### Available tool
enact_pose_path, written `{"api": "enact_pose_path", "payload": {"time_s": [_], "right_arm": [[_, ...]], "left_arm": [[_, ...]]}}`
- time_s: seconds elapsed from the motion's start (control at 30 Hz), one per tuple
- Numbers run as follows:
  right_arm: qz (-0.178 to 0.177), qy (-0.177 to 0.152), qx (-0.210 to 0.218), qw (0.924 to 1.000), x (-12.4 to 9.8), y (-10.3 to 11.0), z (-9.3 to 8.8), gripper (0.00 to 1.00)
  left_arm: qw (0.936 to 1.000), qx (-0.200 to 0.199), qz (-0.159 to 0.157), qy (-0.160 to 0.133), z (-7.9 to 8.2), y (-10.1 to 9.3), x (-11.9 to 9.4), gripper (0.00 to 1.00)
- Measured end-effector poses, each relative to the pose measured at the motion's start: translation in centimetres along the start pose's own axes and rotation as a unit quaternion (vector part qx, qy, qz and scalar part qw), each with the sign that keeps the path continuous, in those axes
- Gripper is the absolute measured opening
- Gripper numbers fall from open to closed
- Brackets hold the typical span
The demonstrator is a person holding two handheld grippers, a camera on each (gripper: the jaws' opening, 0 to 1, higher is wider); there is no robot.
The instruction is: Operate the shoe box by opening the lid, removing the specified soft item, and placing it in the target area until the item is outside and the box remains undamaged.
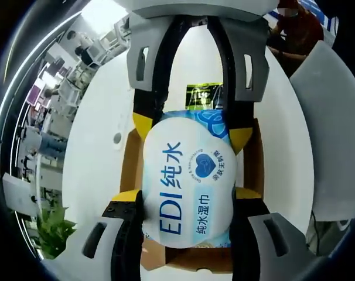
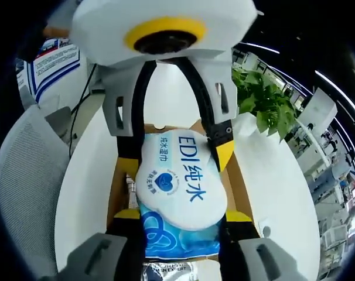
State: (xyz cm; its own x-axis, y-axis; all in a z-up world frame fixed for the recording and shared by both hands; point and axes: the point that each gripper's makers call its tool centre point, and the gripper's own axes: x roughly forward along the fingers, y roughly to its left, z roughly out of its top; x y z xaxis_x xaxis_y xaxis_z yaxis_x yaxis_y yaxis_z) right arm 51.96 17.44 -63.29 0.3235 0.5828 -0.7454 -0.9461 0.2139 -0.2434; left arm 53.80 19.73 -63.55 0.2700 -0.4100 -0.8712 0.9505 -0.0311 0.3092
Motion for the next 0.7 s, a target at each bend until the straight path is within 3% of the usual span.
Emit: {"api": "enact_pose_path", "payload": {"time_s": [0.7], "right_arm": [[-0.018,-0.009,0.012,0.9997,-5.1,-1.2,-4.9,0.45]], "left_arm": [[0.9996,0.023,-0.007,-0.012,7.5,-0.3,2.1,0.59]]}}
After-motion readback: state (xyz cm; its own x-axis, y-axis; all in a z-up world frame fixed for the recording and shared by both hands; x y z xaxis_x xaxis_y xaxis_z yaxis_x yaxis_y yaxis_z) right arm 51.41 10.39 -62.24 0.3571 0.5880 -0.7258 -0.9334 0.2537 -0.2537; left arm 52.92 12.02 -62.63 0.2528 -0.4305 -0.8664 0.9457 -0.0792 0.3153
